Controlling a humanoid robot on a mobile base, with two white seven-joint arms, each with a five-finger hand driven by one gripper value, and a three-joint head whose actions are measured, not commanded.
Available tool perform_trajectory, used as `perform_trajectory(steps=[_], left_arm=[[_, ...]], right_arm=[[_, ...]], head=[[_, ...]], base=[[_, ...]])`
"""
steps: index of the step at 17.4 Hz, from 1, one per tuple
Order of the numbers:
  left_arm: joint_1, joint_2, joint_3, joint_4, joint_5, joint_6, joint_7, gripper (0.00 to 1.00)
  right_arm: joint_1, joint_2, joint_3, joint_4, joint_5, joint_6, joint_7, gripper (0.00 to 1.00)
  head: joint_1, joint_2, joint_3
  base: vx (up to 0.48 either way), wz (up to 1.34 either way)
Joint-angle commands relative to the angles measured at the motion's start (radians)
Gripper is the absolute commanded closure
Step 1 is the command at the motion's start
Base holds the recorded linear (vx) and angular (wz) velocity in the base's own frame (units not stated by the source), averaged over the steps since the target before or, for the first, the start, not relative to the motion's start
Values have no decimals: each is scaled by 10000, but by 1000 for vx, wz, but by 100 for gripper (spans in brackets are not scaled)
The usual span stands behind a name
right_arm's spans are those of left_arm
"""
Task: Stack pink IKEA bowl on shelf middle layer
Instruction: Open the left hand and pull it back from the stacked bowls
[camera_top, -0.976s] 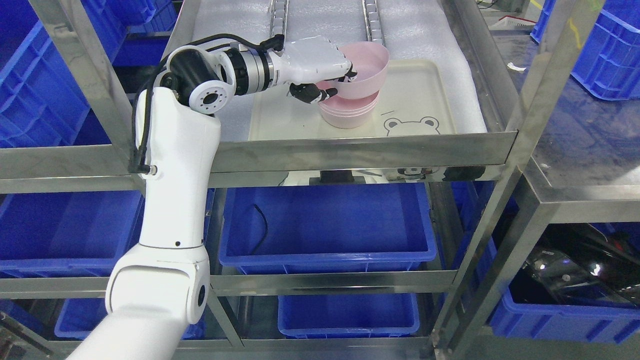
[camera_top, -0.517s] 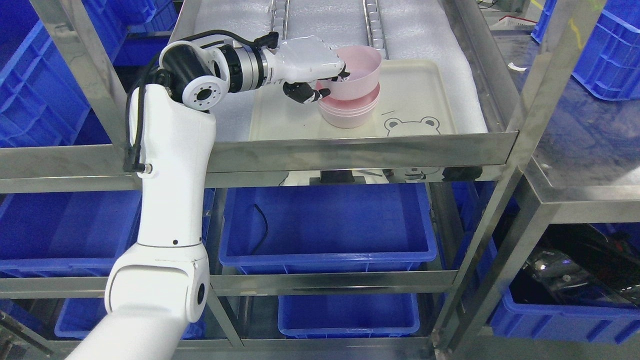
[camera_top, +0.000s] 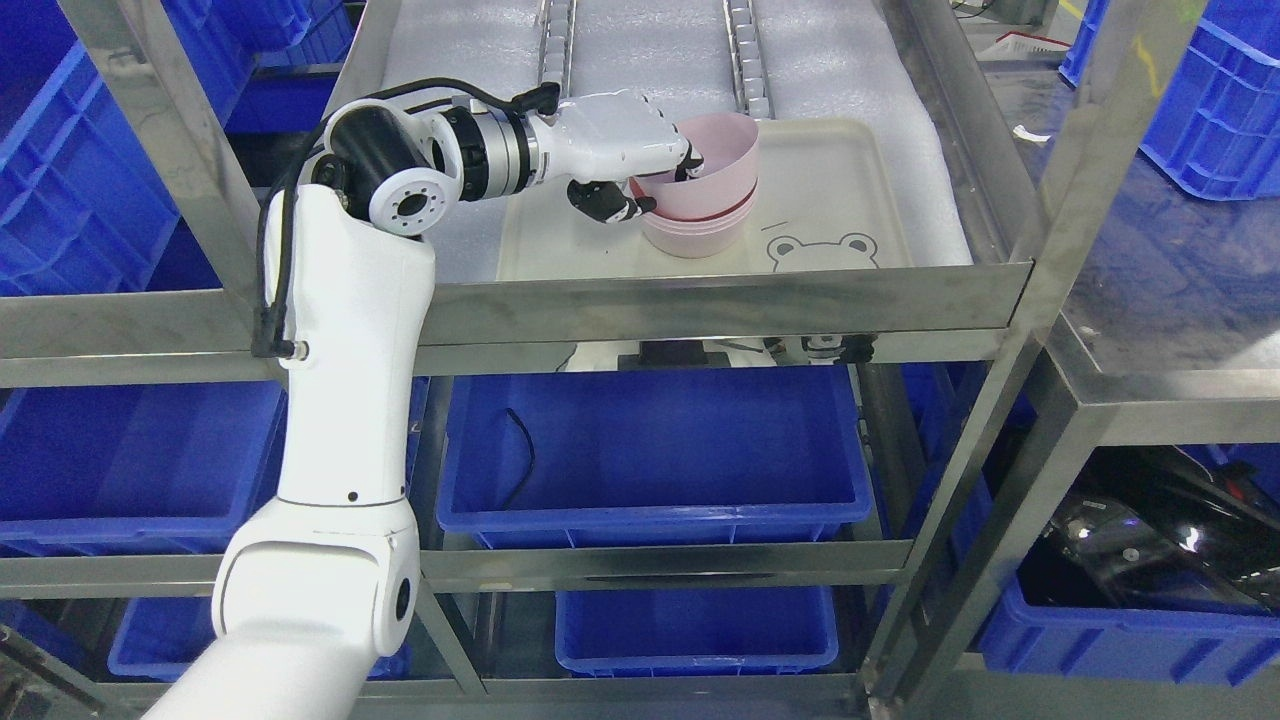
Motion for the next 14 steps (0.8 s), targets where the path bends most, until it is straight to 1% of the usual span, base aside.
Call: perform_trajectory(steps=[1, 2, 3, 4, 5, 6, 7, 9, 10, 14], left_arm=[[-314, 175, 201, -116, 47, 2, 284, 30], [-330, 175, 460, -208, 63, 2, 453, 22], [-376, 175, 782, -254, 124, 2, 485, 16], [-437, 175, 1089, -255, 443, 2, 515, 14], [-529, 175, 1365, -239, 1342, 2, 637, 11], [-575, 175, 1307, -209, 2672, 2, 821, 11], [-545, 175, 851, -224, 4326, 2, 944, 10], [-164, 175, -572, -300, 6358, 2, 1037, 9], [279, 175, -1354, -376, 6899, 2, 1402, 8], [1920, 175, -4514, -1311, 7012, 2, 3273, 7]], right_arm=[[214, -175, 0, -175, 0, 5, -3, 0], [214, -175, 0, -175, 0, 5, -3, 0], [214, -175, 0, -175, 0, 5, -3, 0], [214, -175, 0, -175, 0, 5, -3, 0], [214, -175, 0, -175, 0, 5, -3, 0], [214, -175, 0, -175, 0, 5, -3, 0], [214, -175, 0, -175, 0, 5, -3, 0], [214, -175, 0, -175, 0, 5, -3, 0], [214, -175, 0, -175, 0, 5, -3, 0], [214, -175, 0, -175, 0, 5, -3, 0]], head=[[0, 0, 0], [0, 0, 0], [0, 0, 0], [0, 0, 0], [0, 0, 0], [0, 0, 0], [0, 0, 0], [0, 0, 0], [0, 0, 0], [0, 0, 0]], base=[[0, 0], [0, 0], [0, 0], [0, 0], [0, 0], [0, 0], [0, 0], [0, 0], [0, 0], [0, 0]])
